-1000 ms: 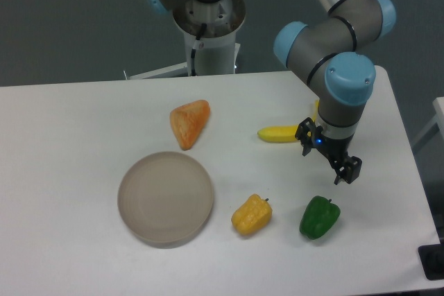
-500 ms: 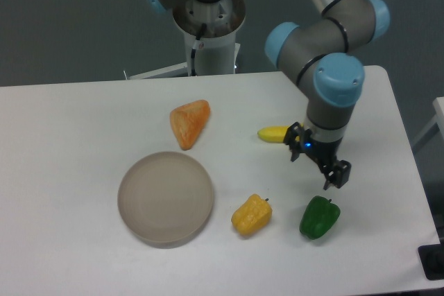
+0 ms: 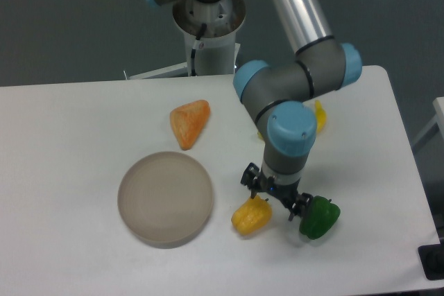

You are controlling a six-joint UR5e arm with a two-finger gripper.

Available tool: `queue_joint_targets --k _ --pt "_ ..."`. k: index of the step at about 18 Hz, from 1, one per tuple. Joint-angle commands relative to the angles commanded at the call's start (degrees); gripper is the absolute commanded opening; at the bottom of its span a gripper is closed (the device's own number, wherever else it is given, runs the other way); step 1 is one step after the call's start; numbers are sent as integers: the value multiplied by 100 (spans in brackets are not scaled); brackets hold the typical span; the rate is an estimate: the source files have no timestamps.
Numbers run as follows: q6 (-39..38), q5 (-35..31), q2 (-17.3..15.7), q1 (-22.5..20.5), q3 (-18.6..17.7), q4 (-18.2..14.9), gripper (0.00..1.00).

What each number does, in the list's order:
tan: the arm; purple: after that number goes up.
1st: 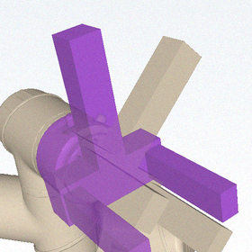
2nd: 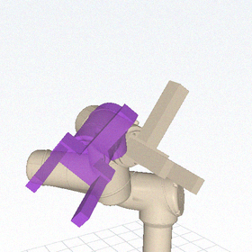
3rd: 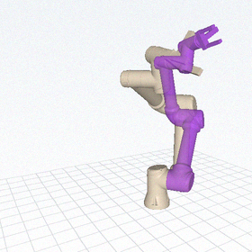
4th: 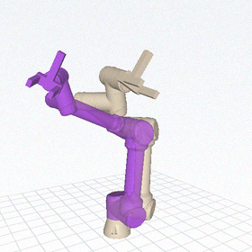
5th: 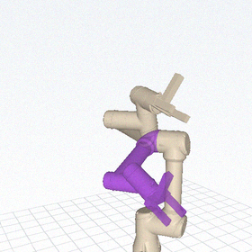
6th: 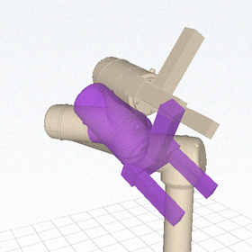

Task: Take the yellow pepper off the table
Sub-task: 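Move the open gripper down over the yellow bell pepper and close it, then lift the grasped yellow pepper up off the table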

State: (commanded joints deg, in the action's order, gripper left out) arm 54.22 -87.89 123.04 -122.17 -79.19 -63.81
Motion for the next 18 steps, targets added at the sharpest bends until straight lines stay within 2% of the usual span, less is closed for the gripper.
queue_joint_targets --k 4,10,14,15,17,18 --pt "27 -17 18 176 -44 -9 100" --pt "18 -26 -8 185 -176 -35 100" --pt "123 -201 88 194 -185 44 99" --pt "315 -280 114 194 -193 44 71" --pt "361 -290 115 194 -194 35 41" --pt "361 -290 106 185 -194 26 33"
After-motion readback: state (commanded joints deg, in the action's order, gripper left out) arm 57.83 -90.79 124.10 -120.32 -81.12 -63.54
